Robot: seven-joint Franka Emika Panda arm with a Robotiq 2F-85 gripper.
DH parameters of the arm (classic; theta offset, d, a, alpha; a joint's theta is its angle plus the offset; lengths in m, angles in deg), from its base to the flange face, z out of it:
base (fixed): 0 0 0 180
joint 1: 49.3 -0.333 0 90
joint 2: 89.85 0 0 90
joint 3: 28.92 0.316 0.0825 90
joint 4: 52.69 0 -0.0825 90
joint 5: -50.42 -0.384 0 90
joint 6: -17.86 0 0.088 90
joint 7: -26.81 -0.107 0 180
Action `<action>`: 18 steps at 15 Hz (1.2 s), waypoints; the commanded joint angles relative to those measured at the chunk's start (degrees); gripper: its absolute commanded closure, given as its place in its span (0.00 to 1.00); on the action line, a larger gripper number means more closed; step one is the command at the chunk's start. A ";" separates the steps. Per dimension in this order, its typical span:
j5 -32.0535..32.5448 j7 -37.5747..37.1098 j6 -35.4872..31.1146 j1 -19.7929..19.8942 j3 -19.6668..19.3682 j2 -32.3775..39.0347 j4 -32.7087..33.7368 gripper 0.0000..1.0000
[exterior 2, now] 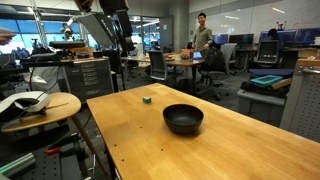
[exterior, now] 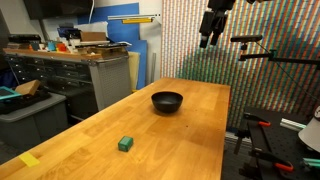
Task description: Pick up the green box and place it in the bowl
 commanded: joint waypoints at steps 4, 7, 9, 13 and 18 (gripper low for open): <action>2.92 -0.90 -1.32 -1.11 3.38 16.24 12.31 0.00; 5.15 -1.69 -3.76 -2.74 4.85 24.04 17.10 0.00; 7.53 -2.62 -4.80 -4.19 5.49 29.41 20.30 0.00; 10.14 -3.65 -4.83 -8.57 4.84 38.88 26.16 0.00; 8.91 -2.09 -5.94 -13.27 3.74 48.03 33.03 0.00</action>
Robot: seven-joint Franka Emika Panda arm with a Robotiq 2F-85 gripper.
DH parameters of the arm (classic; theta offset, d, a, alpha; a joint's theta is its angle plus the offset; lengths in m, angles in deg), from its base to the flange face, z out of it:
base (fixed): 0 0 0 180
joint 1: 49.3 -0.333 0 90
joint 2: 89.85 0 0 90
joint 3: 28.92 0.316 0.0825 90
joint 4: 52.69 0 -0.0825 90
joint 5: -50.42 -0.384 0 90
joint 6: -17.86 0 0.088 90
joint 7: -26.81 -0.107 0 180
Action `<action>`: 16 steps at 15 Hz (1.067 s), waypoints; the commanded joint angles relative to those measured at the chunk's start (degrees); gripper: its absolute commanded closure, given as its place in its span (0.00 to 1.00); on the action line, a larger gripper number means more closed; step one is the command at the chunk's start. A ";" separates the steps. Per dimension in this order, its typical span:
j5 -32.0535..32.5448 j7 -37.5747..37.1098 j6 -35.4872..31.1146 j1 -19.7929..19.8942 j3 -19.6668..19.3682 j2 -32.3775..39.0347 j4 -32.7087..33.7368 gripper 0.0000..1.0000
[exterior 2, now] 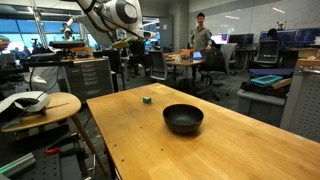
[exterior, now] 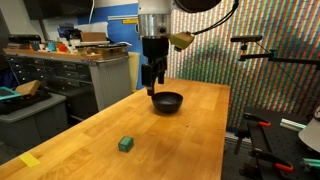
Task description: Pick up the green box and place it in the bowl
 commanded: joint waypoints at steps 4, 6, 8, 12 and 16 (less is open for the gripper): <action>-0.76 1.08 -0.89 -5.72 -2.00 11.12 10.49 0.00; -0.89 1.26 -0.93 -7.00 -2.38 13.73 12.59 0.00; -0.31 1.12 -2.61 -8.16 -3.03 16.38 14.39 0.00; -0.21 2.62 -5.23 -9.73 -4.67 21.47 17.67 0.00; -1.77 5.12 -5.99 -9.74 -5.04 26.29 21.45 0.00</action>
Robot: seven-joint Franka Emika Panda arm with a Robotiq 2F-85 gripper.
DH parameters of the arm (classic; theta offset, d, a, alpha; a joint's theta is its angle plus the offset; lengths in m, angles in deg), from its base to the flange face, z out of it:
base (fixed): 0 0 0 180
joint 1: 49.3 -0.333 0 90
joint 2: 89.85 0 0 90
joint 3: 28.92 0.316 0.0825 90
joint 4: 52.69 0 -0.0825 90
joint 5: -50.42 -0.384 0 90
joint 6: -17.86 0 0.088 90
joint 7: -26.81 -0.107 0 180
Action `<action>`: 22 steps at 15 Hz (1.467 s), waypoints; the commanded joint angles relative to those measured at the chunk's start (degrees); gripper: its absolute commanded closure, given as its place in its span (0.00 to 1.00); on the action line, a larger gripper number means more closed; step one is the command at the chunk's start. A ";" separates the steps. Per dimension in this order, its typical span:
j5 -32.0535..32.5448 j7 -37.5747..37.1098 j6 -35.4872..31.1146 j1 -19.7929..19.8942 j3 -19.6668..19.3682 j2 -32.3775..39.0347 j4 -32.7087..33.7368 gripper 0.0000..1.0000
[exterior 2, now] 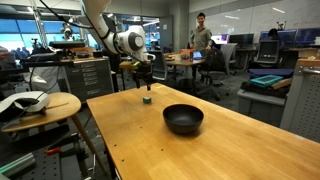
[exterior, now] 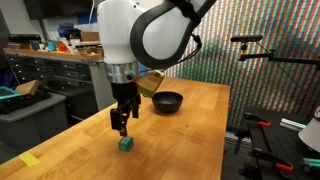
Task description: Pick up the green box and place it in the bowl
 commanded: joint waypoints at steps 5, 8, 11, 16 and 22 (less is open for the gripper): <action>-3.34 4.31 -0.50 -0.44 -1.23 8.54 8.78 0.00; -4.49 4.52 -0.45 -0.55 -1.38 10.18 9.99 0.00; -5.39 4.68 -0.28 -0.52 -1.33 11.52 10.74 0.00; -6.85 5.27 -0.09 -0.27 -1.11 12.49 10.55 0.00; -6.05 5.28 -1.73 -0.49 -2.26 11.76 9.46 0.47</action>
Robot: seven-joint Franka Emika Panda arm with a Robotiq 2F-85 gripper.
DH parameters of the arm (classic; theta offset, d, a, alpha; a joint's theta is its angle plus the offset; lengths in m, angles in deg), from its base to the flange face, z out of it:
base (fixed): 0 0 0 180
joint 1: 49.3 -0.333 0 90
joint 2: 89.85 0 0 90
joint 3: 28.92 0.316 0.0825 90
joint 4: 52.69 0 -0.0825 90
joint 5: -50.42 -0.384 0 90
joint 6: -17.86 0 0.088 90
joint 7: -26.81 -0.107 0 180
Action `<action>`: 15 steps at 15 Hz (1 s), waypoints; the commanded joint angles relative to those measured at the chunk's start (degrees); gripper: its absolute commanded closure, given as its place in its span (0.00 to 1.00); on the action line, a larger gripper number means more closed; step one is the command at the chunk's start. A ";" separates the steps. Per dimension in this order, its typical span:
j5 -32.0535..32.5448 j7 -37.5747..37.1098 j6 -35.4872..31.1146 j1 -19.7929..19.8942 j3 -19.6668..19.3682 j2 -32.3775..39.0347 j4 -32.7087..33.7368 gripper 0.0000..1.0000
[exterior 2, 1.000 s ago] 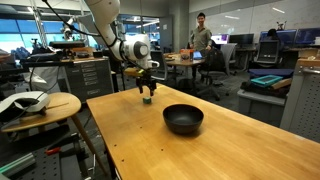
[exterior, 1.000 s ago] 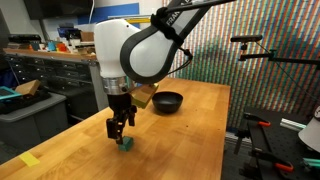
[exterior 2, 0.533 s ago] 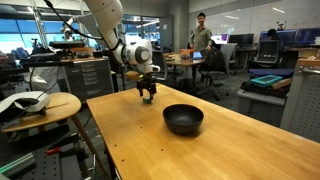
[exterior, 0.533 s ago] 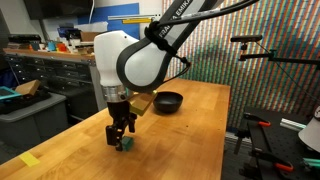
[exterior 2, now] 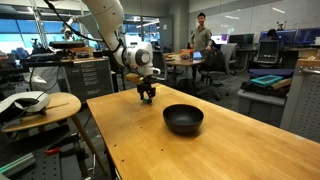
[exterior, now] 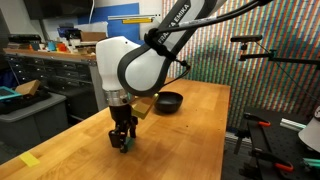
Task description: Pick up the green box and place it in the bowl
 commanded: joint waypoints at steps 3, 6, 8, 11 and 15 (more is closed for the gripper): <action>-0.61 0.79 -2.63 -0.38 -2.02 -1.21 -0.46 0.69; -0.40 -0.03 -4.27 -0.26 -3.32 -2.83 -1.87 0.79; -0.45 -0.63 -5.59 0.00 -4.30 -4.38 -3.27 0.79; -0.28 -1.85 -7.44 0.35 -6.16 -7.63 -5.90 0.79; 0.49 -4.48 -9.25 0.64 -9.29 -13.54 -10.54 0.79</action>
